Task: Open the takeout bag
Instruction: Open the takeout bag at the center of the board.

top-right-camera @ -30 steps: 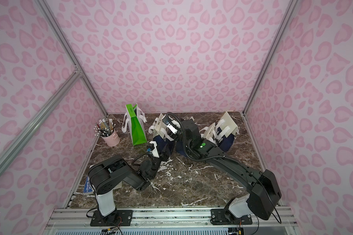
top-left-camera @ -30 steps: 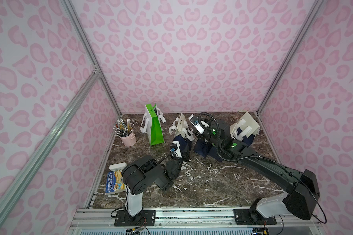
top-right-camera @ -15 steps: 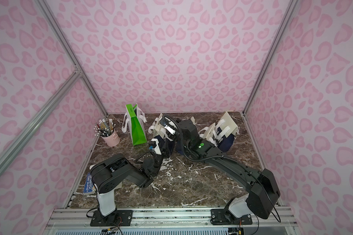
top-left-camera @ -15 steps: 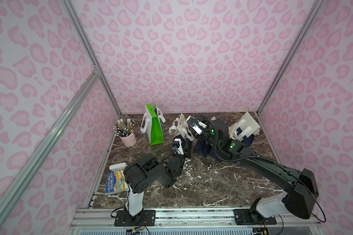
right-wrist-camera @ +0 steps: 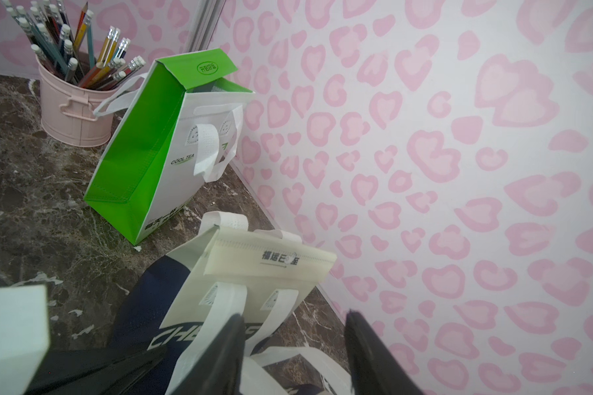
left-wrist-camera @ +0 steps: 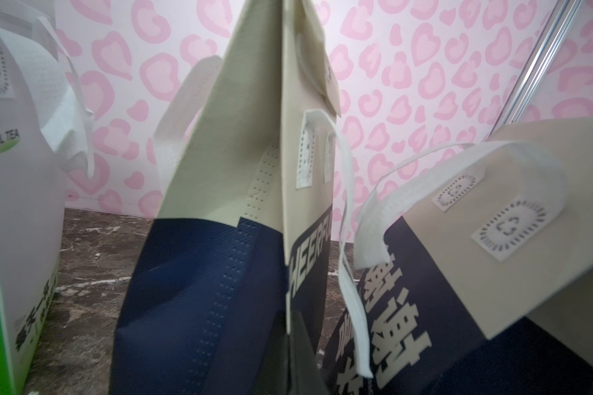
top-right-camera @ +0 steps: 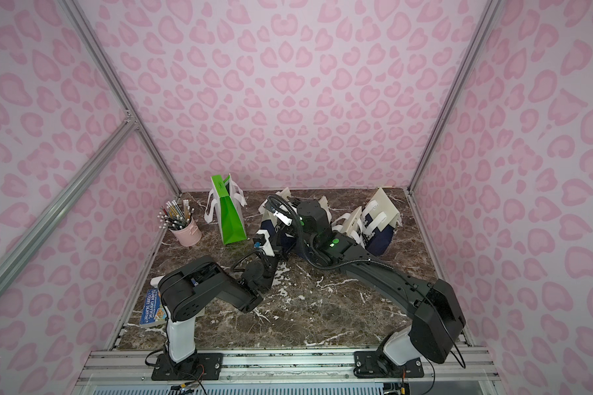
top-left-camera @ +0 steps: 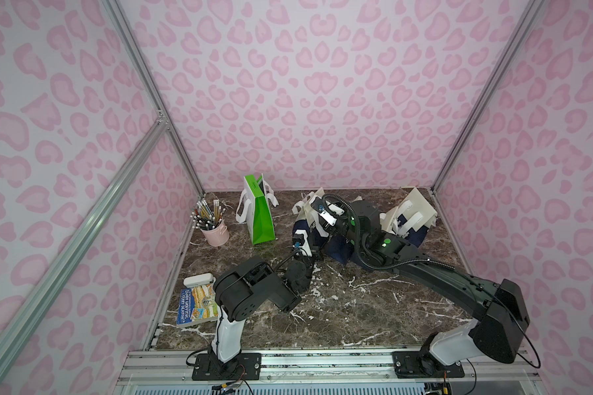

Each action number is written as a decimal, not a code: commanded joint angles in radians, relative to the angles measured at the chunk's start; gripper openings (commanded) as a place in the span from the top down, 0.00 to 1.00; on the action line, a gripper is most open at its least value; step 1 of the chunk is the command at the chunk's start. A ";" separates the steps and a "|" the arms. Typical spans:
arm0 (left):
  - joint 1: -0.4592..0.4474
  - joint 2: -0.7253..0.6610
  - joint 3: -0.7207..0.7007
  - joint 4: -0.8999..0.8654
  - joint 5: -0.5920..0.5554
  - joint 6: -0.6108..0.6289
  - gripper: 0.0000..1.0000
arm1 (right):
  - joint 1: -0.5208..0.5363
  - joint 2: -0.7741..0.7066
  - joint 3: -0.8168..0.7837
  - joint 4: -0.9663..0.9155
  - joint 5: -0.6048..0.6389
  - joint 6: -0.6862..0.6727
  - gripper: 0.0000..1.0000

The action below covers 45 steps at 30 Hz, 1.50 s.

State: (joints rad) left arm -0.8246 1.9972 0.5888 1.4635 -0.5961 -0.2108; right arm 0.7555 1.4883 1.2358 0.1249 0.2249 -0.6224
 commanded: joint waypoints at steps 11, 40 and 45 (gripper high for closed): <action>-0.011 -0.020 0.021 0.298 0.014 0.068 0.95 | 0.015 0.060 0.005 0.117 0.047 -0.044 0.44; -0.036 -0.046 -0.012 0.285 0.010 0.132 0.95 | 0.048 0.164 0.070 0.196 0.107 -0.105 0.51; -0.039 -0.052 -0.017 0.279 0.014 0.149 0.95 | 0.051 0.186 0.078 0.209 0.132 -0.111 0.61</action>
State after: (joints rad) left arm -0.8604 1.9549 0.5735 1.4635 -0.5991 -0.0830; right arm 0.8032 1.6657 1.2953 0.2859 0.3305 -0.7235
